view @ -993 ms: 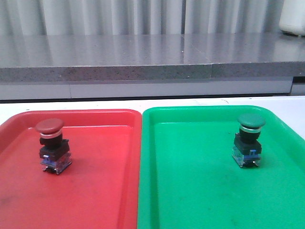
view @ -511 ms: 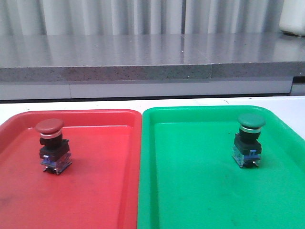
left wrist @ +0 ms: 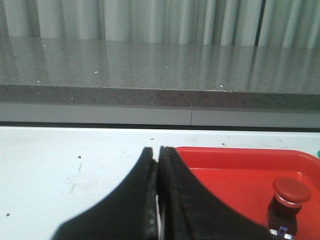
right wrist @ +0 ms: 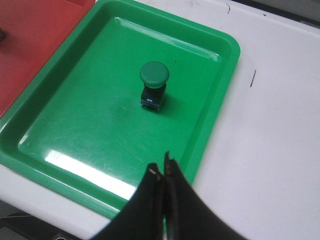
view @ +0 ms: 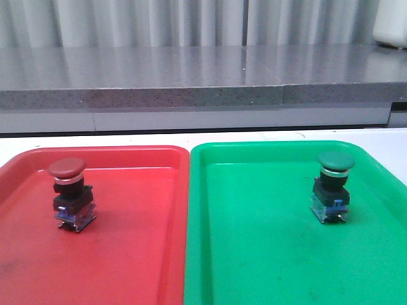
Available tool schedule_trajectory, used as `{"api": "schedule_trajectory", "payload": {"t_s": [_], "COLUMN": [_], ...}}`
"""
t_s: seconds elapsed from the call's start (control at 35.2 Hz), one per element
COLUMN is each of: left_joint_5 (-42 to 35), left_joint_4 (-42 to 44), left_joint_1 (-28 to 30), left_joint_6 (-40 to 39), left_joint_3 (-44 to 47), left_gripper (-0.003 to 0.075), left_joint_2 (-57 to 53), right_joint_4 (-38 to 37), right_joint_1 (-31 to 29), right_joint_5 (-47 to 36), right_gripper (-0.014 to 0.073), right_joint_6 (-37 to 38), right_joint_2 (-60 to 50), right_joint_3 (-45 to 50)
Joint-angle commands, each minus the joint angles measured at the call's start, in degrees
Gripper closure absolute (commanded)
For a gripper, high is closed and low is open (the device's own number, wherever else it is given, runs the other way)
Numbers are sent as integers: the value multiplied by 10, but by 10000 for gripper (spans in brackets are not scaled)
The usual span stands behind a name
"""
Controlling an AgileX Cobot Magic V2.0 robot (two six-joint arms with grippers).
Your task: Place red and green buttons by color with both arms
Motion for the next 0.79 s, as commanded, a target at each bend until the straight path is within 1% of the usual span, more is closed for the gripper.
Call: {"api": "schedule_trajectory", "payload": {"t_s": [0.0,0.14,0.28,0.54,0.77], "left_joint_5": [-70,-71,-71,-73,-78], "left_joint_4": [-26,-5,-4,-4,-4], "left_joint_1": [8,5,-3,-47,-44], "left_joint_6": [-1,-1,-1,-1,-1], "left_joint_3": [13,14,14,14,14], "left_gripper": [740,740,740,740,740], "left_joint_2": [-11,-11,-11,-11,-11], "right_joint_4": [-7,-7,-7,-7,-7], "right_joint_1": [0,0,0,0,0], "right_joint_5": [-34,-34,-34,-34,-34], "right_gripper": [663,663,663,663,663], "right_joint_6": [-4,-4,-4,-4,-4], "right_joint_2": [1,2,2,2,2], "right_joint_3": [-14,-14,-14,-14,-14]}}
